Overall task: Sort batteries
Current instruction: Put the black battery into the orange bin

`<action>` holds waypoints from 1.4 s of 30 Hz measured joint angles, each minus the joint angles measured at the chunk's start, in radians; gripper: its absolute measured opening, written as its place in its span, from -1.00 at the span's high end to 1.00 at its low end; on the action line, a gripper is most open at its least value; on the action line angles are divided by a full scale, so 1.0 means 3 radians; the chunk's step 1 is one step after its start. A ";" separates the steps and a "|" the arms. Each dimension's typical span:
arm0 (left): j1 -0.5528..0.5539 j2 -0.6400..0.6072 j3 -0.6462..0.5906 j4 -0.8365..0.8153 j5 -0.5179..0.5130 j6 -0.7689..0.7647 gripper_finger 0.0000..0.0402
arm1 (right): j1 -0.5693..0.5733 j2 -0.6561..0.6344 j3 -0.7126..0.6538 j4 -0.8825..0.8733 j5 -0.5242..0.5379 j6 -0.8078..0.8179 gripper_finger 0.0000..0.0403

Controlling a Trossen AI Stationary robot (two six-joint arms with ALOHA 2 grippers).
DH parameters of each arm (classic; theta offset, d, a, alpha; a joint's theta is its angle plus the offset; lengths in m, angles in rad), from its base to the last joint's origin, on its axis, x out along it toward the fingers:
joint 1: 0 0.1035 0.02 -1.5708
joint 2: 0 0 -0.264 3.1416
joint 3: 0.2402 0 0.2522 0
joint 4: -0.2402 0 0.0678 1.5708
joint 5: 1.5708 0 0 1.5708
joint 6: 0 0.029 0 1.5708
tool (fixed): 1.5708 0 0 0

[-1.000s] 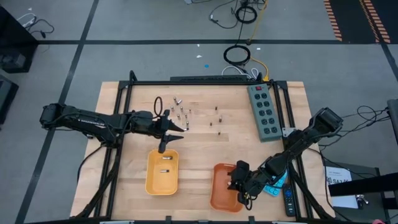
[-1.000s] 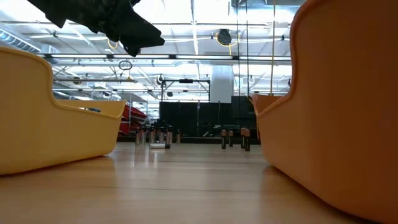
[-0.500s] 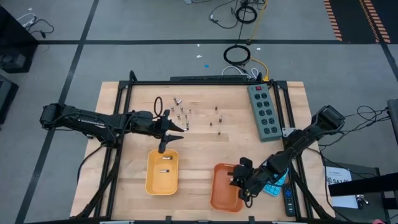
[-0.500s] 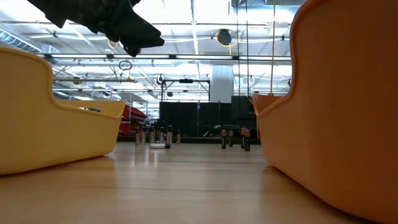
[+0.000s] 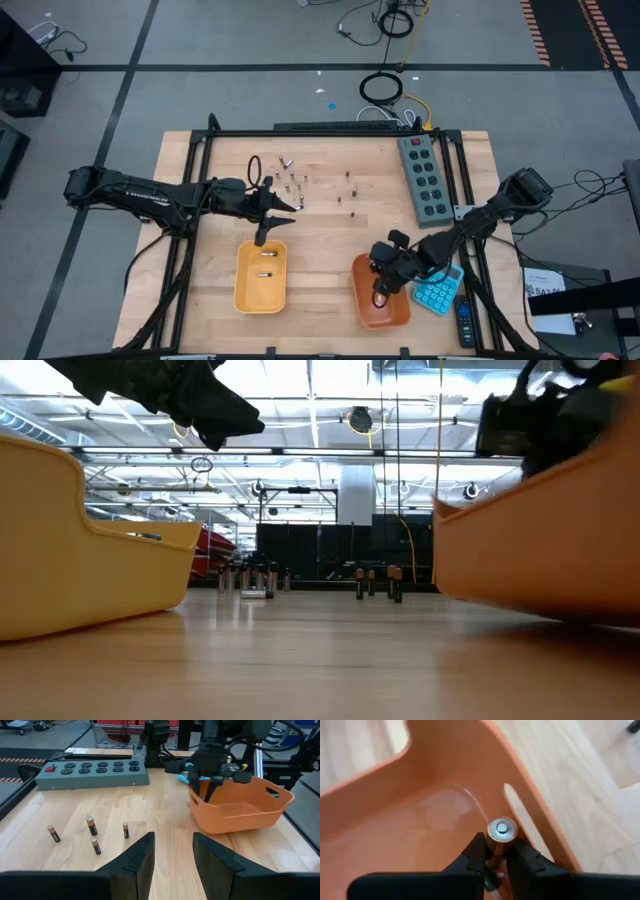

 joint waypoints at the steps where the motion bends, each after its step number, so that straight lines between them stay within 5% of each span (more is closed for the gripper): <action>1: 0.0000 0.0000 0.0000 0.0000 0.0000 0.0000 0.28 | -0.0025 0.0001 0.0000 -0.0003 0.0003 -0.0035 0.82; 12: 0.0000 0.0001 0.0000 -0.0071 0.0000 0.0062 0.28 | -0.0119 0.0001 0.0213 -0.0224 0.0037 -0.0160 0.32; 18: 0.0001 0.0000 0.0000 -0.0071 0.0000 0.0071 0.28 | -0.0105 0.0003 0.0428 -0.0323 0.0133 -0.0258 0.34; 24: 0.0001 0.0000 0.0000 0.0034 0.0000 0.0102 0.28 | -0.0178 0.0002 0.0819 -0.0402 0.0617 -0.0689 0.39; 28: 0.0000 0.0000 0.0000 0.0029 0.0000 0.0128 0.28 | -0.0511 0.0003 0.0842 -0.0461 0.0645 -0.0940 0.38; 42: -0.0005 0.0001 0.0000 -0.0036 0.0000 0.0210 0.28 | -0.2068 0.0119 0.0841 -0.0379 -0.0136 -0.1994 0.28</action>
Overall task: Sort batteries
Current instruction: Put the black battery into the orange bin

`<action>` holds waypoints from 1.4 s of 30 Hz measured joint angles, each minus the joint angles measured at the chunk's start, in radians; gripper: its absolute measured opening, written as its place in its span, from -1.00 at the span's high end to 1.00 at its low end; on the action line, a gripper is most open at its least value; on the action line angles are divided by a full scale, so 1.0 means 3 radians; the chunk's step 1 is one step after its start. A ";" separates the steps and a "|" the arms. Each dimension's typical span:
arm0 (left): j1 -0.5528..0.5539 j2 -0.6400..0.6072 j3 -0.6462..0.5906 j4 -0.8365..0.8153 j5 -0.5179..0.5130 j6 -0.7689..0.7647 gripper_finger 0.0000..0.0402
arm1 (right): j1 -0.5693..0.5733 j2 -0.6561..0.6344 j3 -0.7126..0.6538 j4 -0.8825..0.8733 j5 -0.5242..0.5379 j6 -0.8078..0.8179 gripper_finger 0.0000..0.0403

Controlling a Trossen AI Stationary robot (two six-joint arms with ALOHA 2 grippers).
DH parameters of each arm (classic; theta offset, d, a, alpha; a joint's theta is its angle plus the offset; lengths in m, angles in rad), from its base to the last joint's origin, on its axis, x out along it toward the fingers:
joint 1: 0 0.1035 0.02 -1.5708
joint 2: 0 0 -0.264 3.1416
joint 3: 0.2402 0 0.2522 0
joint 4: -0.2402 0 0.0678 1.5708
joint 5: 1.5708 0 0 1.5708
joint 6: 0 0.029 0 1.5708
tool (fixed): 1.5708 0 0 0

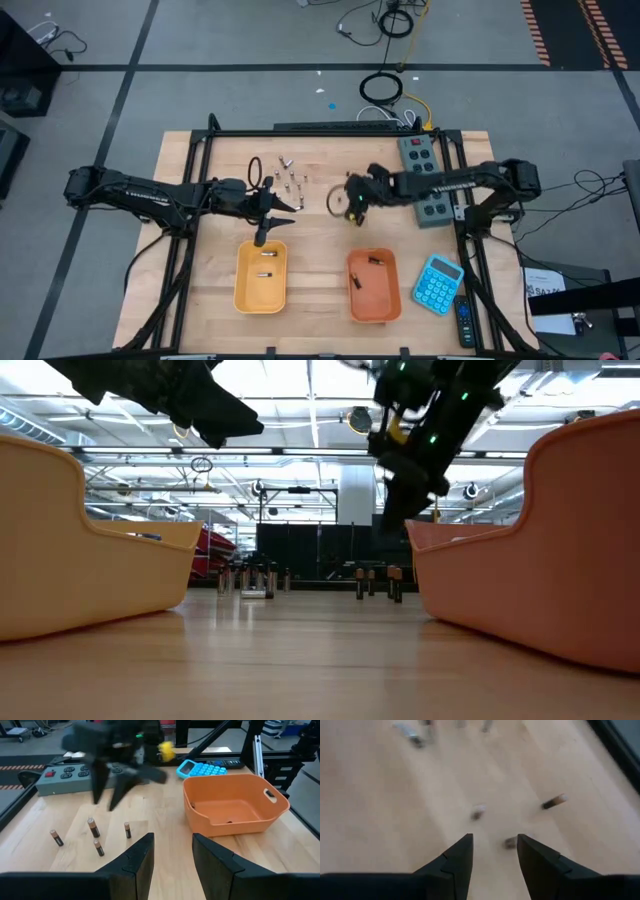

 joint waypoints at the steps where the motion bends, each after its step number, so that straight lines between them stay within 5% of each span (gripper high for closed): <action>1: 0.0000 0.0000 0.0000 -0.0001 0.0000 0.0018 0.28 | -0.0070 0.0032 0.0000 0.0035 -0.0017 -0.0059 0.28; 12: 0.0003 0.0000 0.0000 -0.0116 -0.0004 0.0037 0.28 | -0.0500 0.0431 0.0000 0.0237 -0.0248 -0.0472 0.27; 28: 0.0003 0.0000 -0.0001 -0.0252 -0.0047 0.0000 0.28 | -0.0603 0.0716 -0.0001 0.0274 -0.0501 -0.0507 0.29; 32: 0.0003 0.0000 -0.0001 -0.0251 -0.0050 -0.0001 0.28 | -0.0603 0.0717 -0.0001 0.0244 -0.0503 -0.0461 0.46; 36: 0.0003 0.0000 -0.0001 -0.0249 -0.0051 0.0009 0.28 | -0.0603 0.0722 -0.0001 0.0175 -0.0494 -0.0428 0.83; 42: 0.0003 0.0000 -0.0001 -0.0242 -0.0051 0.0020 0.28 | -0.0603 0.0712 0.0001 0.0135 -0.0481 -0.0381 0.86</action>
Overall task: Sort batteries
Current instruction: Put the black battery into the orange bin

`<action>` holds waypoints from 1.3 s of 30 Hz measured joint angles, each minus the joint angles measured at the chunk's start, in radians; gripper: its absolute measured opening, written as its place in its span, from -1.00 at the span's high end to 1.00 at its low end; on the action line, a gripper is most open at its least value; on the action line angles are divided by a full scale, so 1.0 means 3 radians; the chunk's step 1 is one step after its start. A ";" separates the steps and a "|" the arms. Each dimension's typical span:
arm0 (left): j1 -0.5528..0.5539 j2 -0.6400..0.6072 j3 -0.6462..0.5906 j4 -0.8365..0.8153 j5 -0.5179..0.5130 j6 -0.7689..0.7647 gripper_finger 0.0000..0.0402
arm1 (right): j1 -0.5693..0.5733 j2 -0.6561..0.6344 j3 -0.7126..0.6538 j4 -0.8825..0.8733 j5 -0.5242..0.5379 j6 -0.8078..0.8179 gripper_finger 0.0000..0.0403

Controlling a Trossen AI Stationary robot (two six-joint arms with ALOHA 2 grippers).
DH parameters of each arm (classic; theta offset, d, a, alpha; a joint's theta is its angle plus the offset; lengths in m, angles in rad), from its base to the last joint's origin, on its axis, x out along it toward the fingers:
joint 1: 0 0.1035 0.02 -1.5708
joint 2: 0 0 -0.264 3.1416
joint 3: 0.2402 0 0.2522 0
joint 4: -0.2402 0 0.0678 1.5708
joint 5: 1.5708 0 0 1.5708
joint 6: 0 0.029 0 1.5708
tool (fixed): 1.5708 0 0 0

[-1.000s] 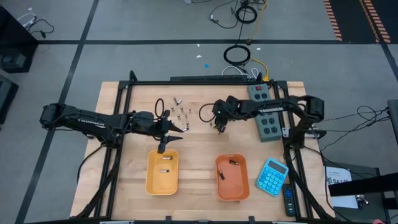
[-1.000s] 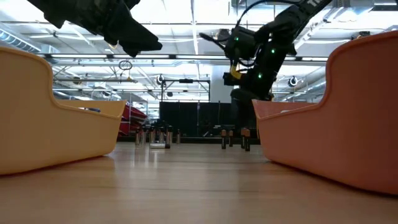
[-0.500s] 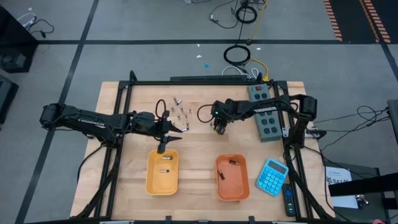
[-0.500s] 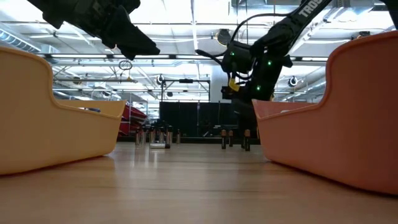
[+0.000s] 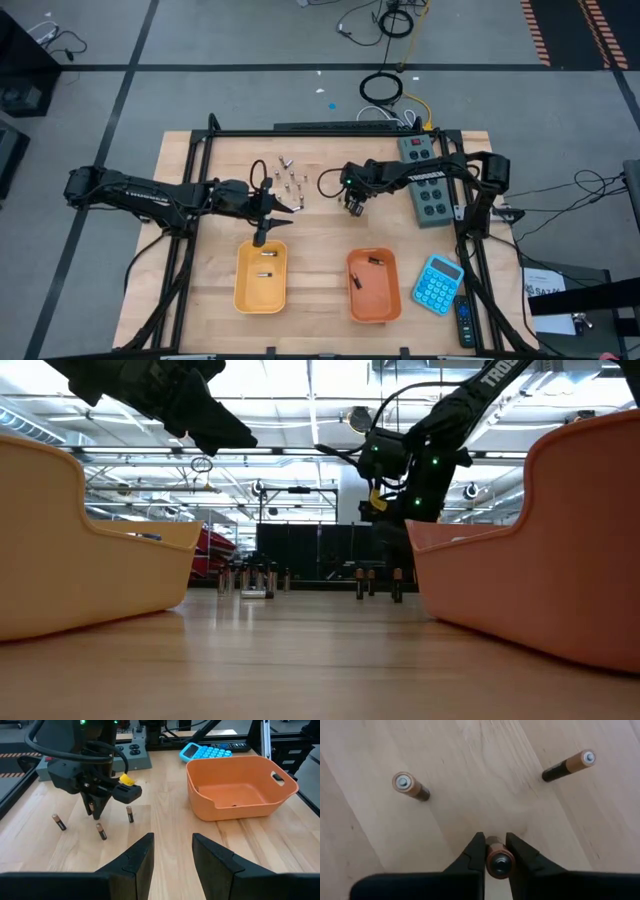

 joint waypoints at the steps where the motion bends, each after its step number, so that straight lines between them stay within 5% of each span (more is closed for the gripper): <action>1: 0.0000 0.0000 0.0000 0.0000 0.0000 0.0004 0.28 | 0.0002 -0.0025 0.0000 -0.0082 0.0044 0.0000 0.86; 9: 0.0000 0.0000 0.0000 -0.0011 0.0000 0.0008 0.28 | 0.0329 -0.0724 -0.0006 -0.0800 0.0334 0.0205 0.86; 16: 0.0000 0.0000 0.0000 -0.0157 0.0000 0.0009 0.28 | 0.1467 -0.1309 -0.0034 -0.0558 0.0359 0.0717 0.86; 25: 0.0000 0.0001 0.0000 -0.0122 0.0000 -0.0081 0.28 | 0.2572 -0.0944 -0.0100 -0.0362 0.0790 0.1969 0.85; 39: -0.0009 0.0001 0.0000 -0.0215 0.0001 -0.0335 0.28 | 0.2804 -0.0509 -0.0100 -0.0217 0.0867 0.2527 0.78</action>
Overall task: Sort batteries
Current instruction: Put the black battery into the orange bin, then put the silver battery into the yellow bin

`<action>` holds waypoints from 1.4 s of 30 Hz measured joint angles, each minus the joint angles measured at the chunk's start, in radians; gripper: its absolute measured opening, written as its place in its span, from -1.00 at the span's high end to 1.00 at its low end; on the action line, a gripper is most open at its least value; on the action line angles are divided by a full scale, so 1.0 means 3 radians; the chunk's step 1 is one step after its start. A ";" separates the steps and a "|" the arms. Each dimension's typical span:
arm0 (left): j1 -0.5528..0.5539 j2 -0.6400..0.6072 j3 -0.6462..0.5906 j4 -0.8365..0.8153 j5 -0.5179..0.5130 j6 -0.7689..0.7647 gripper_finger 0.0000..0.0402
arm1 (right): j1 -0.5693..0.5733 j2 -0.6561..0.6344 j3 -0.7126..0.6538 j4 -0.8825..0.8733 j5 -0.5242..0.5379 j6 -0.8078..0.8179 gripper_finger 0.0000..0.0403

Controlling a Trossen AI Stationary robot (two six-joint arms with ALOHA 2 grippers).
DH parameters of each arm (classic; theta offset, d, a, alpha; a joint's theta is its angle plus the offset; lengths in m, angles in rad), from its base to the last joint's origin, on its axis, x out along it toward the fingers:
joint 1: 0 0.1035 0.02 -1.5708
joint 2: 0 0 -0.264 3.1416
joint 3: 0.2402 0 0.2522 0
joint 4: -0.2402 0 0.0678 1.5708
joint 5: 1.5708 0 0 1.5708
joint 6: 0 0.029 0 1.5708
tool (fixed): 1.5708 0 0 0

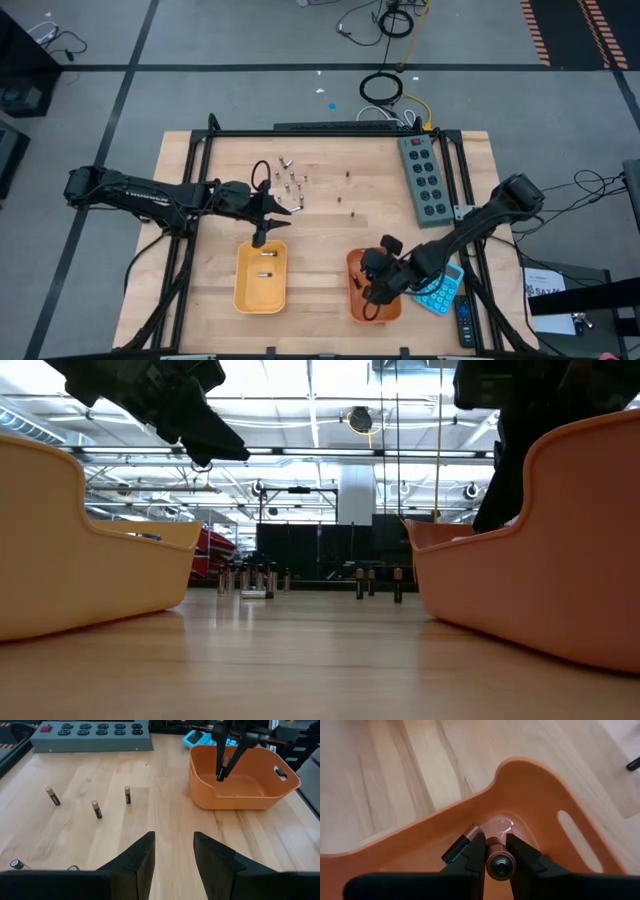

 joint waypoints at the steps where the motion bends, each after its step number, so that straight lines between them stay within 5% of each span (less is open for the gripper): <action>1: 0.0000 0.0000 0.0000 0.0000 0.0000 0.0004 0.28 | 0.0000 0.0012 0.0000 0.0003 -0.0002 0.0011 0.78; 14: -0.0001 0.0000 0.0000 -0.0293 0.0013 0.0106 0.28 | 0.0022 0.0030 0.0000 0.0027 -0.0071 0.0192 0.54; 19: 0.0008 0.0000 0.0000 -0.0249 -0.0095 0.0011 0.28 | 0.0112 0.0021 0.0013 0.0028 0.0283 0.0171 0.35; 26: 0.0028 0.0000 0.0282 -0.0677 -0.0099 -0.0098 0.29 | 0.0313 -0.0176 0.0045 0.0068 0.1549 -0.0086 0.31; 34: 0.0254 0.0000 0.0553 -0.1106 -0.0246 -0.0079 0.29 | -0.0068 -0.0159 0.0003 -0.0050 0.1604 -0.0503 0.35; 42: 0.0776 0.0069 0.0553 -0.1129 -0.0120 0.0202 0.19 | -0.0276 -0.0546 -0.0523 0.0092 0.1741 -0.0383 0.35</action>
